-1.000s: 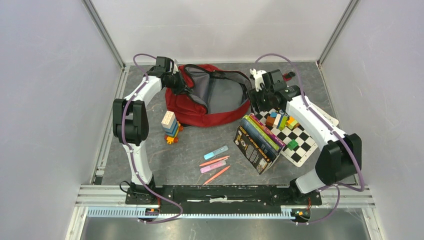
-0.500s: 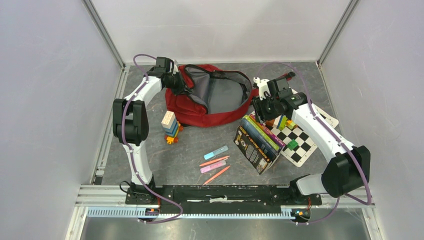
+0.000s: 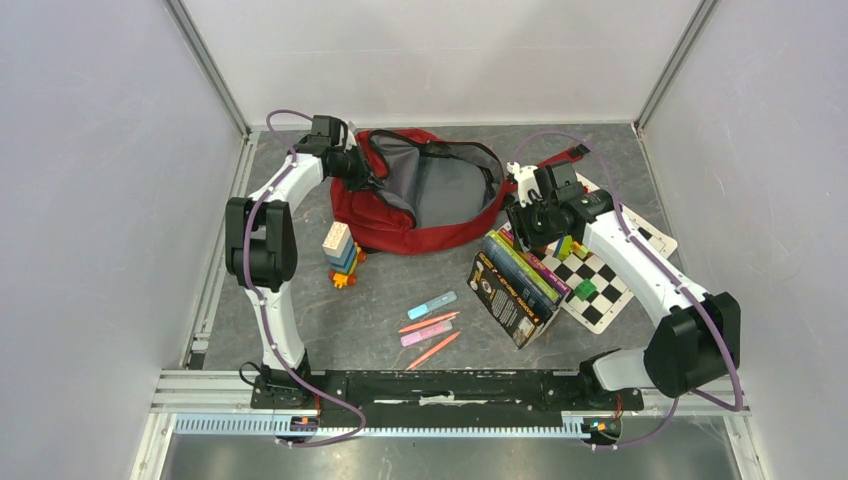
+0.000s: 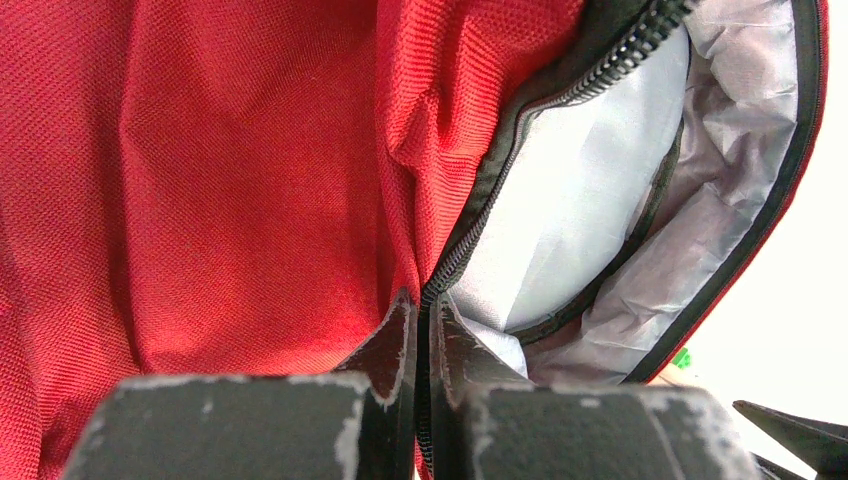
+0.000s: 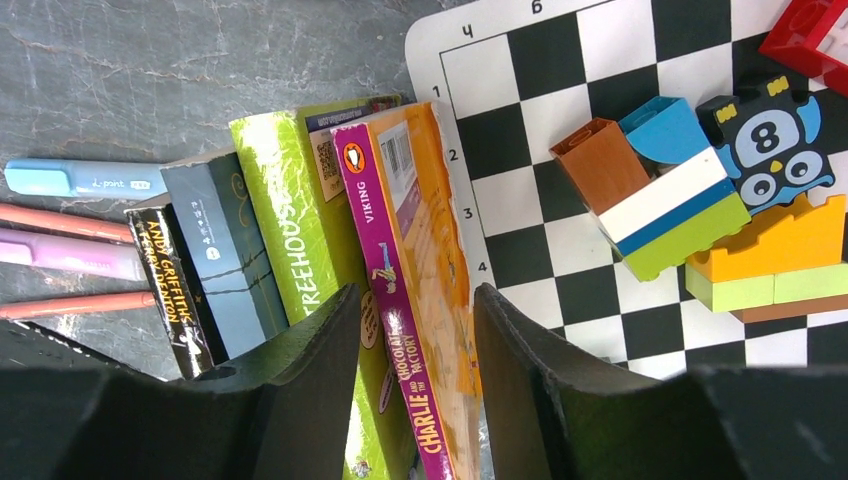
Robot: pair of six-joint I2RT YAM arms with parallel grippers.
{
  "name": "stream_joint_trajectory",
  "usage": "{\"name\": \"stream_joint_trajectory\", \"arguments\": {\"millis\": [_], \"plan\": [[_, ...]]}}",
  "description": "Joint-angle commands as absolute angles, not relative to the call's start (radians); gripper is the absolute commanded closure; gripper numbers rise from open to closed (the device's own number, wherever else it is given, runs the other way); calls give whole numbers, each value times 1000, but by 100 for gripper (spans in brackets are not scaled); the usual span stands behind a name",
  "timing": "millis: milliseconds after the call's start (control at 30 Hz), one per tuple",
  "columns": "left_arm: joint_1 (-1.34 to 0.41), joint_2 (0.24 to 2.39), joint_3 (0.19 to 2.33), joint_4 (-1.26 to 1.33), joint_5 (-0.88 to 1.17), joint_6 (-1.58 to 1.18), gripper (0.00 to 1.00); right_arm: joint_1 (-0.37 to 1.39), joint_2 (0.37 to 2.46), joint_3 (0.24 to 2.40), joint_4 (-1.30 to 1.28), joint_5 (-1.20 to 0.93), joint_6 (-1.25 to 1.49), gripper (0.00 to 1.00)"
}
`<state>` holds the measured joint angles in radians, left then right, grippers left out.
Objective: Pack the student bag
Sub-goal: Pick up the book from the center of the board.
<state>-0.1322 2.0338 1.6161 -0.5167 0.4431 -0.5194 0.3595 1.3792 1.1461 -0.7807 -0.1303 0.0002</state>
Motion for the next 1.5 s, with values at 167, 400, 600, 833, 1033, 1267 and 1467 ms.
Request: {"name": "stream_joint_trajectory", "arguments": {"millis": [167, 400, 600, 833, 1033, 1267, 1467], "plan": [[-132, 1965, 1603, -489, 442, -509, 98, 359, 1342, 1119, -755, -104, -18, 55], [-133, 1960, 1600, -485, 440, -509, 98, 359, 1333, 1104, -753, -75, -23, 57], [-133, 1960, 1599, -485, 439, -509, 98, 359, 1324, 1071, -729, -70, -16, 57], [-132, 1960, 1600, -480, 445, -506, 98, 371, 1330, 1003, -690, -84, -2, 61], [-133, 1955, 1603, -471, 457, -494, 98, 371, 1316, 1016, -689, 25, 24, 89], [-133, 1926, 1603, -431, 483, -468, 98, 371, 1336, 1241, -747, 300, 9, 100], [-133, 1906, 1608, -419, 498, -453, 98, 372, 1385, 1463, -742, 327, 20, 100]]}}
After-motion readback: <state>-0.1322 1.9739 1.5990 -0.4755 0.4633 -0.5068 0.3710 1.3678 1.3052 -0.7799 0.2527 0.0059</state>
